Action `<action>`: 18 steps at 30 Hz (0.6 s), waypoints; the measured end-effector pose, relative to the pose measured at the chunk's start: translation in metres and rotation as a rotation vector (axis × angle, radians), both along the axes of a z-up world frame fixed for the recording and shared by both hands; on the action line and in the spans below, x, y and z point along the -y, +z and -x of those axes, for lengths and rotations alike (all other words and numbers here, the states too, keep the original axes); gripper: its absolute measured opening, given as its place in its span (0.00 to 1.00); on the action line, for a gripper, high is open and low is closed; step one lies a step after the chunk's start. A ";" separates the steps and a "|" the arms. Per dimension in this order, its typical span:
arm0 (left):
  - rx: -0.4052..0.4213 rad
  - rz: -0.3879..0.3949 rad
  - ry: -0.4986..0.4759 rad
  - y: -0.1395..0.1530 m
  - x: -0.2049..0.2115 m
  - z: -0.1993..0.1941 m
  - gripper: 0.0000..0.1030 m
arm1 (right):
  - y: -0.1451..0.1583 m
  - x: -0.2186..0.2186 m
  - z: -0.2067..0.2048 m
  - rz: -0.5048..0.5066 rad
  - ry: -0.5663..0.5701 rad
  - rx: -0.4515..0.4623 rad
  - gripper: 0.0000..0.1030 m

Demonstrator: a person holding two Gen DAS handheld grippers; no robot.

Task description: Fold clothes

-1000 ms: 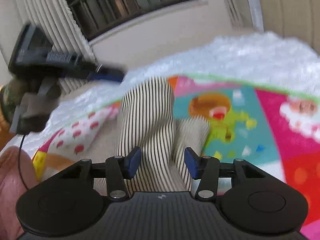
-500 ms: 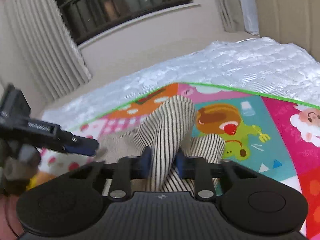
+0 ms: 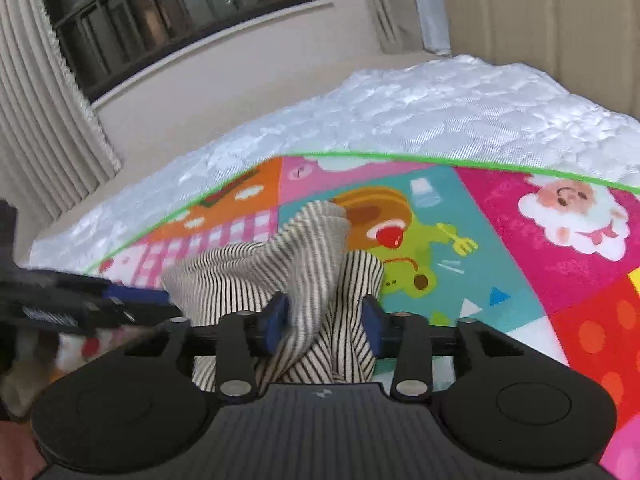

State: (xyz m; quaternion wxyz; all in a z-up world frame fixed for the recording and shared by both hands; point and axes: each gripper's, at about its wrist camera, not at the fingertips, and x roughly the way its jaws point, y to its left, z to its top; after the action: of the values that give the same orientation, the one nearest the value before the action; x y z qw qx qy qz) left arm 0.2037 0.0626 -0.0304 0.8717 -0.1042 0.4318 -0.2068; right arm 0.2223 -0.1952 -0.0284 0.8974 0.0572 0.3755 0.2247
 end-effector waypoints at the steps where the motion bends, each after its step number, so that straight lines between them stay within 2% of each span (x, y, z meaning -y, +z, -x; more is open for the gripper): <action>1: -0.001 -0.014 -0.006 -0.002 0.001 0.000 0.50 | 0.008 -0.003 0.003 0.014 -0.003 0.029 0.46; 4: 0.001 -0.004 -0.007 -0.002 -0.003 0.000 0.50 | 0.030 -0.017 0.008 0.049 0.003 0.130 0.50; 7: -0.009 0.017 -0.002 -0.004 -0.007 -0.001 0.50 | 0.041 -0.032 0.000 0.022 0.035 0.161 0.56; 9: -0.009 0.020 -0.004 -0.003 -0.007 0.000 0.51 | 0.034 -0.040 -0.012 0.055 0.004 0.118 0.60; 10: -0.008 0.021 -0.005 -0.003 -0.007 0.000 0.51 | 0.023 -0.043 -0.020 0.110 -0.037 0.082 0.61; 12: -0.008 0.027 -0.006 -0.003 -0.007 0.000 0.51 | -0.001 -0.040 -0.032 0.156 -0.096 0.021 0.76; 13: -0.008 0.032 -0.006 -0.003 -0.008 0.000 0.52 | -0.011 -0.035 -0.036 0.139 -0.130 -0.003 0.85; 14: -0.006 0.037 -0.005 -0.002 -0.009 0.000 0.53 | -0.019 -0.029 -0.039 0.119 -0.159 -0.025 0.90; 16: 0.001 0.048 -0.003 0.000 -0.010 0.001 0.53 | -0.023 -0.022 -0.043 0.072 -0.180 -0.058 0.93; 18: 0.002 0.065 -0.001 0.002 -0.012 0.001 0.56 | -0.021 -0.022 -0.044 0.087 -0.178 -0.052 0.98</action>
State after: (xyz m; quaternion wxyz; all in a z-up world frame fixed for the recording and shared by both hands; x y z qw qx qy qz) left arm 0.2024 0.0748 -0.0283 0.8683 -0.1323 0.4239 -0.2211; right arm 0.2658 -0.1727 -0.0491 0.9053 0.0573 0.4016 0.1261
